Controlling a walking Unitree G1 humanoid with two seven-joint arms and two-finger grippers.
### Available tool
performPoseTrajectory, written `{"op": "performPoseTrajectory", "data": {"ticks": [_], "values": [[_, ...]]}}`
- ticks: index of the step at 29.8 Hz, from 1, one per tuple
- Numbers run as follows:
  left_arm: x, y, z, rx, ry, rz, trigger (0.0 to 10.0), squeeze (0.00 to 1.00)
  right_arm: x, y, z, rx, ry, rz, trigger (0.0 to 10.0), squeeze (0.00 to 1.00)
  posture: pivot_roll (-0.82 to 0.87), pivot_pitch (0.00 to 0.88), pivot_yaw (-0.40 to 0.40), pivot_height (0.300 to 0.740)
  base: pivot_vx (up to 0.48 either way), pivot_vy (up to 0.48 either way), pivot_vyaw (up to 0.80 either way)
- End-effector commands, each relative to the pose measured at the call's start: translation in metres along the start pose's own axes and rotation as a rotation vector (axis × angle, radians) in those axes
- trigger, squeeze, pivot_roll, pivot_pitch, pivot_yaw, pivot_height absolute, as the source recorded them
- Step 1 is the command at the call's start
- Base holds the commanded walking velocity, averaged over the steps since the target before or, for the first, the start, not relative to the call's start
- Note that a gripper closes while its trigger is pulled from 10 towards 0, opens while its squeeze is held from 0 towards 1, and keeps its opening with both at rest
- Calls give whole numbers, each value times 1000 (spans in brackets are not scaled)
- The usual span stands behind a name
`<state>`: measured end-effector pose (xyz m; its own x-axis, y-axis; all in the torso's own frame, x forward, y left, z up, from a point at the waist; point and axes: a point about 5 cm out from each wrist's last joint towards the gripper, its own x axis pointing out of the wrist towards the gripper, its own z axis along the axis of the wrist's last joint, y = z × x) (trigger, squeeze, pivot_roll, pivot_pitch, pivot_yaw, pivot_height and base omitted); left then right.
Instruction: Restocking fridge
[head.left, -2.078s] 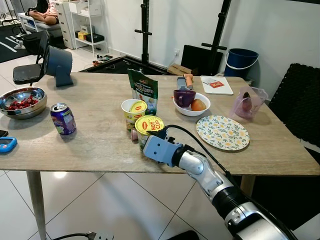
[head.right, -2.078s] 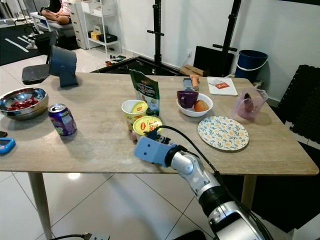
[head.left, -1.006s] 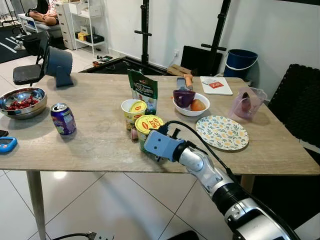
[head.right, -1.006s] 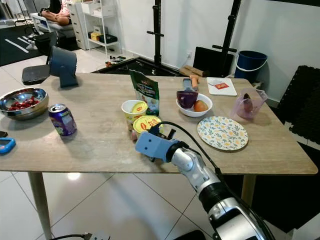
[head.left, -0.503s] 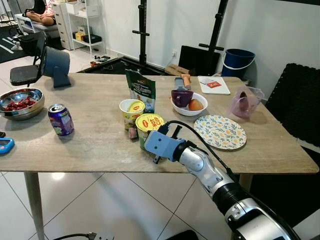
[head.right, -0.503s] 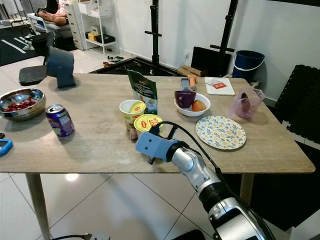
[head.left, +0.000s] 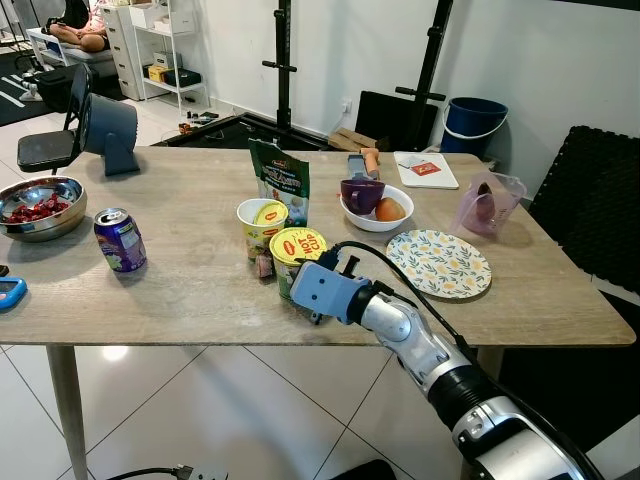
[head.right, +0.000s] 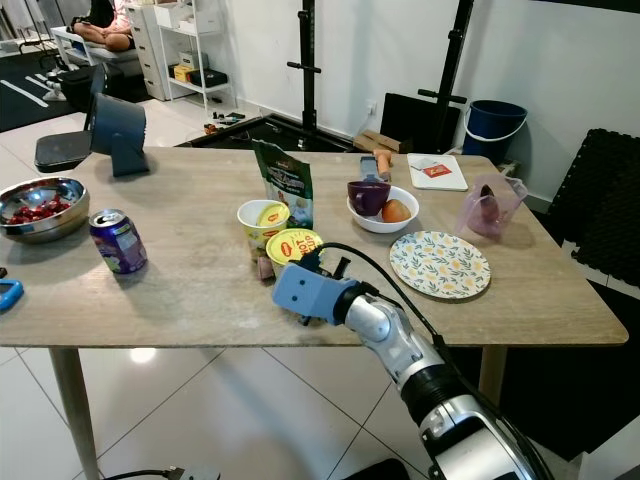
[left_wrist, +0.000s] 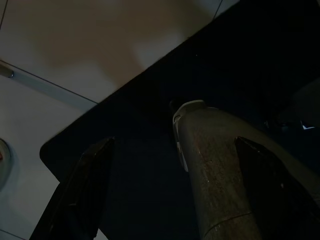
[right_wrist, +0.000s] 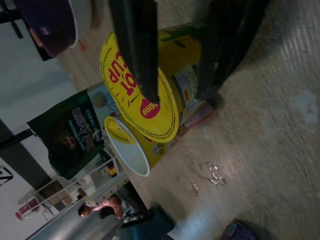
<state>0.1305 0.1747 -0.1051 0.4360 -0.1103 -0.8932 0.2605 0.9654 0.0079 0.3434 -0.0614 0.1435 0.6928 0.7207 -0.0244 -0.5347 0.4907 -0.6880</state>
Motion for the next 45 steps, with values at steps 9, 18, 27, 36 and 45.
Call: {"op": "performPoseTrajectory", "data": {"ticks": [9, 18, 27, 36, 45], "values": [[-2, -5, -16, 2, 64, -15, 10000, 0, -16, -14, -24, 227, 70, -112, 10000, 1000, 31, 6, -40, 740, 0, 0, 0], [-2, -4, -17, 2, 67, -16, 10000, 0, -31, -15, -53, 449, 189, -202, 10000, 1000, 30, 6, -38, 740, 0, 0, 0], [-3, -4, -19, -1, 69, -15, 10000, 0, -39, 9, -77, 718, 325, -208, 10000, 1000, 30, 6, -38, 740, 0, 0, 0], [-4, -5, -24, -5, 77, -18, 10000, 0, -30, 35, -65, 756, 238, -52, 10000, 1000, 45, 27, -43, 740, 0, 0, 0], [-6, -8, -31, -5, 89, -23, 10000, 0, -11, 41, -46, 828, 149, -55, 10000, 0, 66, 66, -56, 740, 0, 0, 0]]}}
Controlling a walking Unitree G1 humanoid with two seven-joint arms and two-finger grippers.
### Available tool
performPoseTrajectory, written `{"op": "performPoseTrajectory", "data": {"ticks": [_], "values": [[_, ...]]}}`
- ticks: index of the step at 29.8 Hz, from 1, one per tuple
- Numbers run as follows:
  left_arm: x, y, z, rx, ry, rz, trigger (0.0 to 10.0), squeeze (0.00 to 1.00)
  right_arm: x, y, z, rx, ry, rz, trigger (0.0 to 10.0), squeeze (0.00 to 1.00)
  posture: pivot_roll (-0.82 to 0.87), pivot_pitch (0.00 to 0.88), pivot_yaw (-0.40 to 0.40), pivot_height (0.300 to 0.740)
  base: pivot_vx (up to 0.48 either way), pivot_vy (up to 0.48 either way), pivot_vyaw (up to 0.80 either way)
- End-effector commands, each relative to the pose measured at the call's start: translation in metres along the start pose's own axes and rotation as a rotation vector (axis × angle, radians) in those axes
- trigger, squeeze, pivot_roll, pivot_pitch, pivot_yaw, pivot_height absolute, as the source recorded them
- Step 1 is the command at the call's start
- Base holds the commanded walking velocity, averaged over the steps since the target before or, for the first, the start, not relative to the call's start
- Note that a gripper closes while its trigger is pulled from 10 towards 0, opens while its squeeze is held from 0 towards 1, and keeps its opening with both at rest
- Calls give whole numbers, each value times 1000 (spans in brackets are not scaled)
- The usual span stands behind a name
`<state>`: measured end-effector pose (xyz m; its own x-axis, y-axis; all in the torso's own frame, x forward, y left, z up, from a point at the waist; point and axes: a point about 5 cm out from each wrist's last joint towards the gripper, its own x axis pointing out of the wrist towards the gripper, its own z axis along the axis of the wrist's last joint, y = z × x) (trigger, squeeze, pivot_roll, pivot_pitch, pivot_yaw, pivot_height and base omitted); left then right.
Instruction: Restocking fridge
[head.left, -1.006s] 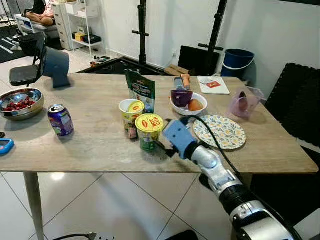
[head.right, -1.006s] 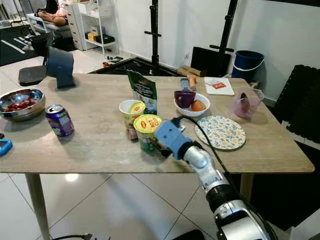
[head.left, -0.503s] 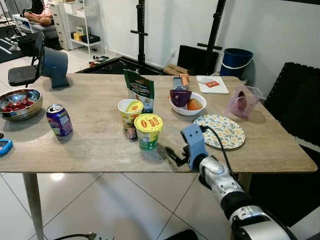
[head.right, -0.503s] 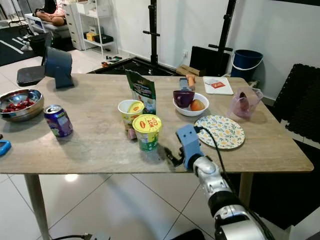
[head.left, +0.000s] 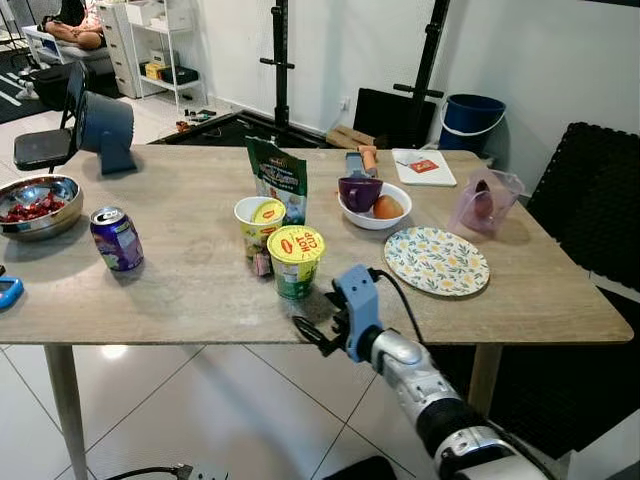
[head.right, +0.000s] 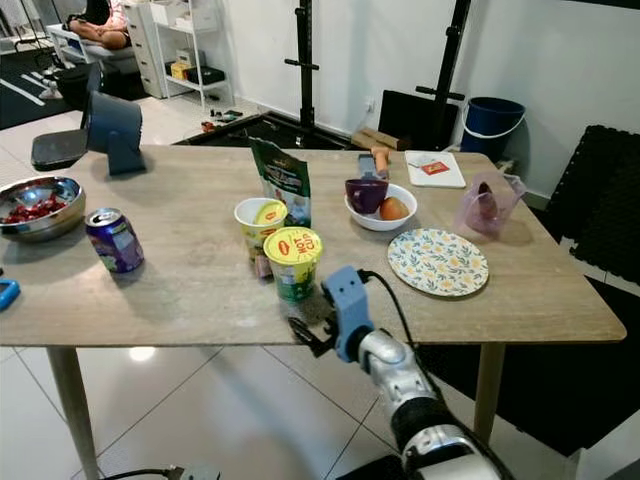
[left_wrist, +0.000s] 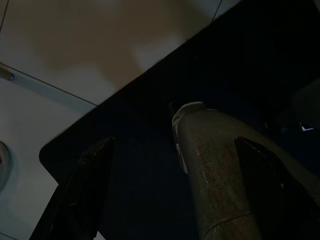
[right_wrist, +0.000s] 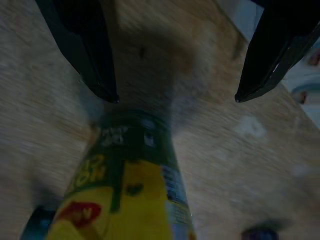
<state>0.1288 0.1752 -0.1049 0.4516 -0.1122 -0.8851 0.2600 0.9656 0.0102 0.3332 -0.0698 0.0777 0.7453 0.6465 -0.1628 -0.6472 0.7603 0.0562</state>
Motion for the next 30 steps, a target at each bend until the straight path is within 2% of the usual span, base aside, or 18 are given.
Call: {"op": "performPoseTrajectory", "data": {"ticks": [1, 7, 11, 15, 21, 30], "values": [[-6, -9, -31, -5, 110, -27, 10000, 0, 2, 0, 6, 16, -36, -2, 10000, 0, 71, 75, -57, 740, 0, 0, 0], [-9, -11, -41, -4, 124, -32, 10000, 0, 10, 5, 14, 12, -80, -72, 10000, 0, 93, 113, -60, 740, 0, 0, 0], [-11, -11, -47, -4, 134, -34, 10000, 0, 12, -1, 15, -50, -51, -154, 10000, 0, 101, 132, -58, 740, 0, 0, 0], [-13, -10, -53, -4, 141, -35, 10000, 0, 11, -6, 20, -44, -75, -204, 10000, 0, 115, 160, -53, 740, 0, 0, 0], [-14, -10, -56, -1, 146, -36, 10000, 0, 13, -1, 24, -14, -110, -172, 10000, 0, 115, 170, -51, 740, 0, 0, 0], [-13, -11, -52, 9, 125, -43, 10000, 0, 23, 22, 29, 20, -166, -72, 10000, 0, 128, 196, -51, 740, 0, 0, 0]]}}
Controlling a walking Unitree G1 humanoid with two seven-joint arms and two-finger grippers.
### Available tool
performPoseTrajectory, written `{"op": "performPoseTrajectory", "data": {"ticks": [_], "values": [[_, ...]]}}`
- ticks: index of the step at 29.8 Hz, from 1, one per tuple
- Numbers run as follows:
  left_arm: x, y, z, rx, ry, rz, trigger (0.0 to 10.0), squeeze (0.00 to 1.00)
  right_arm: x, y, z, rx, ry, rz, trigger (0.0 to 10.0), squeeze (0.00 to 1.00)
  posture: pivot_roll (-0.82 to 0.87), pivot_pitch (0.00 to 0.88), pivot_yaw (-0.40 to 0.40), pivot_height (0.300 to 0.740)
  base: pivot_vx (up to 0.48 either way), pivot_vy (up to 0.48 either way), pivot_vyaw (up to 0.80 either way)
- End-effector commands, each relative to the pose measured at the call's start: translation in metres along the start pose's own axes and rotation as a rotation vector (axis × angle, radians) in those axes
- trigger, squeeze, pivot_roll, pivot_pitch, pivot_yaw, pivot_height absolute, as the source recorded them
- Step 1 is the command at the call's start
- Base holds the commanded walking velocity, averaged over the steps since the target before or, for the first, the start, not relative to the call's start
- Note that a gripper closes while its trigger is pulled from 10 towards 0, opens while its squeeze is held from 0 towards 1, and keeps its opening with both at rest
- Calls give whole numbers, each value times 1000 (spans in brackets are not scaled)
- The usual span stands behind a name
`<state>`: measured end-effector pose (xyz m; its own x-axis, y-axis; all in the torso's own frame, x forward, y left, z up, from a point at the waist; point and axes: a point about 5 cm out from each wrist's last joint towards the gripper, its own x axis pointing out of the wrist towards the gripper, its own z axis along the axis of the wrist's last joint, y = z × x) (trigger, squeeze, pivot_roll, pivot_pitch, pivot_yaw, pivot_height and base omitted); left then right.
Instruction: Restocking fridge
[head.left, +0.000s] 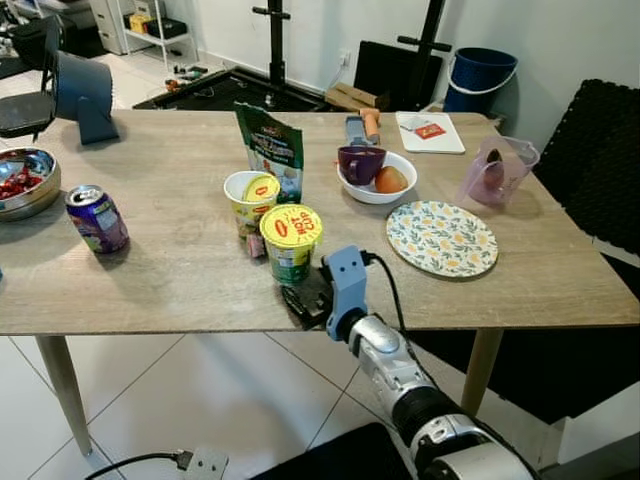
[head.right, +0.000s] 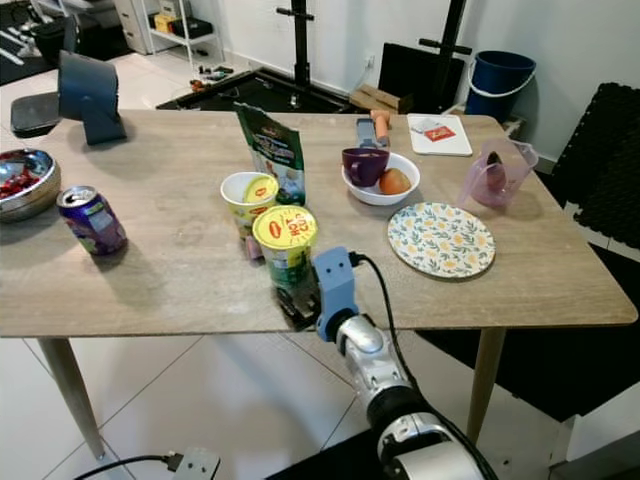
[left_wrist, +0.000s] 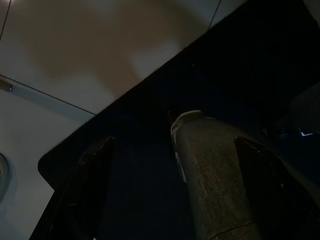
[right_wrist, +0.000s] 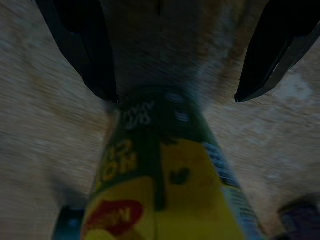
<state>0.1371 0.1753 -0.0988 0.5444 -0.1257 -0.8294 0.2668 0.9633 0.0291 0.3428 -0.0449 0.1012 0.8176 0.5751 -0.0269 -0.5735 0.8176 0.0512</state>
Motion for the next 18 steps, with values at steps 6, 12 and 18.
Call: {"op": "performPoseTrajectory", "data": {"ticks": [6, 12, 18], "values": [[-19, -16, -61, -6, 228, -63, 10000, 0, 7, 14, 3, 22, -20, 17, 10000, 0, 138, 218, -51, 740, 0, 0, 0], [-21, -17, -66, -5, 233, -68, 10000, 0, 13, 18, 9, 18, -31, 9, 10000, 0, 150, 236, -53, 740, 0, 0, 0], [-26, -18, -75, -10, 247, -69, 10000, 0, 18, 28, 15, 34, -58, 38, 10000, 0, 162, 253, -57, 740, 0, 0, 0]]}}
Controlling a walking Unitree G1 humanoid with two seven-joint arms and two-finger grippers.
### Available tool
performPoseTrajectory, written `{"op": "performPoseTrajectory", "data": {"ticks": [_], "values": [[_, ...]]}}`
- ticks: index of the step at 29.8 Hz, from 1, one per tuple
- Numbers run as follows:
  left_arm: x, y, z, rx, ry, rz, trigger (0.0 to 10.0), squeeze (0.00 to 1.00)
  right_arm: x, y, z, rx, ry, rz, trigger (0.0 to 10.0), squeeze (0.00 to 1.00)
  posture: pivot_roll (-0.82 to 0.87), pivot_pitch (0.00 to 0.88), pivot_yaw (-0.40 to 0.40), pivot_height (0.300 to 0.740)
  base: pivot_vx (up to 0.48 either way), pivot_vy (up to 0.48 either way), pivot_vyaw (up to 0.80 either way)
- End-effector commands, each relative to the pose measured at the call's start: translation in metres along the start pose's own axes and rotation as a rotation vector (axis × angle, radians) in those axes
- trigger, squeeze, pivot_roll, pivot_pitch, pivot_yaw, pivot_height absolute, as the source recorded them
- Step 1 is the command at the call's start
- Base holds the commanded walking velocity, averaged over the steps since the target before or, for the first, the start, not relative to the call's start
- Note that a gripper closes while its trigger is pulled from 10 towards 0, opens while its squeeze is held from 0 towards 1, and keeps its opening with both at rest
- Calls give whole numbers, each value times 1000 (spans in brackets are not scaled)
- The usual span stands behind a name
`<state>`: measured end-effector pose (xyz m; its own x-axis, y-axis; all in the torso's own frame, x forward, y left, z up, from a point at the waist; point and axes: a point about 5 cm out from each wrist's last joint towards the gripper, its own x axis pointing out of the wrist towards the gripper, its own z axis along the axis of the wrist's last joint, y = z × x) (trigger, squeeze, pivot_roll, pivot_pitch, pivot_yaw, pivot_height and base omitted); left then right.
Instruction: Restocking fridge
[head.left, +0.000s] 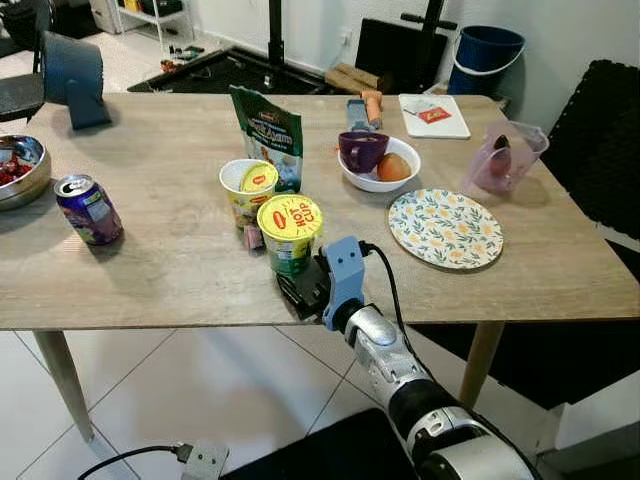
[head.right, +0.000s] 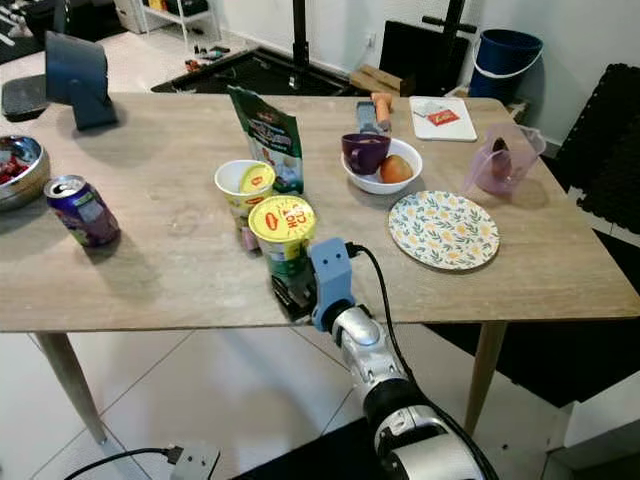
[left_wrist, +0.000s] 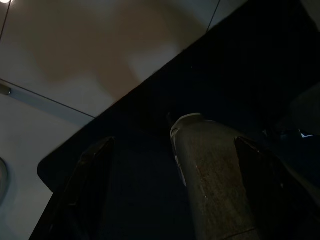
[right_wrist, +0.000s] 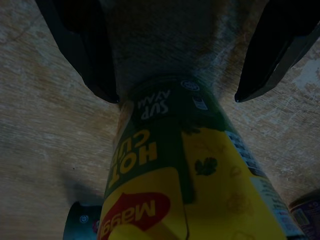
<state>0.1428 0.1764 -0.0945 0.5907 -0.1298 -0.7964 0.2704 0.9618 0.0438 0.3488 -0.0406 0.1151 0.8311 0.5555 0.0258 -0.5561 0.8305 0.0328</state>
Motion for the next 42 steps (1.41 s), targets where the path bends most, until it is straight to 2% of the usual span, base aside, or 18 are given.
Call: {"op": "performPoseTrajectory", "data": {"ticks": [1, 11, 32, 42], "values": [[-30, -22, -80, -23, 304, -80, 10000, 0, 11, 29, 2, 56, -8, 62, 10000, 0, 169, 263, -60, 740, 0, 0, 0], [-32, -27, -83, -27, 306, -87, 10000, 0, 19, 42, 13, 68, -48, 92, 10000, 0, 172, 279, -67, 740, 0, 0, 0], [-31, -31, -82, -27, 291, -96, 10000, 0, 28, 52, 33, 92, -124, 121, 10000, 0, 179, 290, -72, 740, 0, 0, 0], [-32, -32, -83, -28, 292, -97, 10000, 0, 32, 64, 40, 126, -160, 164, 10000, 0, 188, 296, -76, 740, 0, 0, 0]]}}
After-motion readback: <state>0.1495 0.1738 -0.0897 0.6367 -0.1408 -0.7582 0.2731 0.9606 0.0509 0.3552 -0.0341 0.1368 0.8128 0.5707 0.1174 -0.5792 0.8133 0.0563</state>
